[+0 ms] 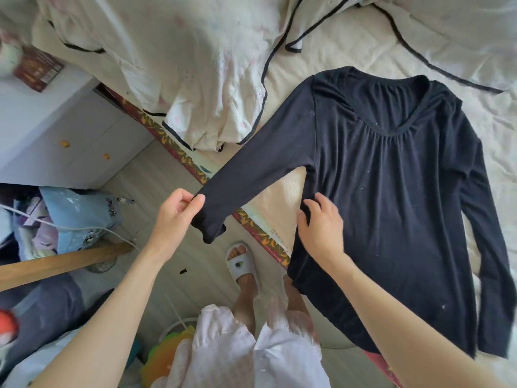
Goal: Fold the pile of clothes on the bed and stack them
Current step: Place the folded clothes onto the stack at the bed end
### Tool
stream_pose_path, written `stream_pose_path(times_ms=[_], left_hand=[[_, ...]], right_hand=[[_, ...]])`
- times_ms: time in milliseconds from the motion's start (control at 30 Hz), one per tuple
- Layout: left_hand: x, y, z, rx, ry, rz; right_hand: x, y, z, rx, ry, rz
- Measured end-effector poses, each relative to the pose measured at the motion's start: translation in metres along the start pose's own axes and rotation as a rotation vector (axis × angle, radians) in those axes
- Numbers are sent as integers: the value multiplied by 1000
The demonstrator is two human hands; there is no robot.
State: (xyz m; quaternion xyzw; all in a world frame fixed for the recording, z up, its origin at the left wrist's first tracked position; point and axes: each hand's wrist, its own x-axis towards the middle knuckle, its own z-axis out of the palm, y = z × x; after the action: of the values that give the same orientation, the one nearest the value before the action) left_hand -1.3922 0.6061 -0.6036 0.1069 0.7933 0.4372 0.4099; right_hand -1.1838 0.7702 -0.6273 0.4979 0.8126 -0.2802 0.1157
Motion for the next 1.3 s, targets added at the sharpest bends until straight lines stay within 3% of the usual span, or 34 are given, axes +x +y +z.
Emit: stream_pose_path(times_ms=[33, 167, 267, 367, 533, 667, 800, 933, 1300], left_hand=[[-2, 5, 1, 21, -32, 16], [-7, 20, 3, 63, -150, 20], [-4, 22, 2, 139, -203, -31], [1, 19, -2, 177, -221, -83], [2, 18, -2, 100, -222, -156], [6, 19, -4, 128, -245, -217], [12, 24, -7, 152, -360, -275], [12, 31, -9, 6, -446, -340], [20, 37, -19, 125, -332, -189]], right_hand=[[-5, -16, 1, 181, -26, 44], [-13, -77, 5, 1136, -492, 530], [-5, -92, 9, 1538, -503, 672], [-2, -96, 11, 1555, -441, 757], [-12, -103, 21, 1535, -565, 811], [-15, -111, 23, 1530, -463, 851], [-19, -113, 28, 1570, -419, 773], [-25, -114, 28, 1553, -404, 729], [-31, -112, 17, 1686, -449, 616]])
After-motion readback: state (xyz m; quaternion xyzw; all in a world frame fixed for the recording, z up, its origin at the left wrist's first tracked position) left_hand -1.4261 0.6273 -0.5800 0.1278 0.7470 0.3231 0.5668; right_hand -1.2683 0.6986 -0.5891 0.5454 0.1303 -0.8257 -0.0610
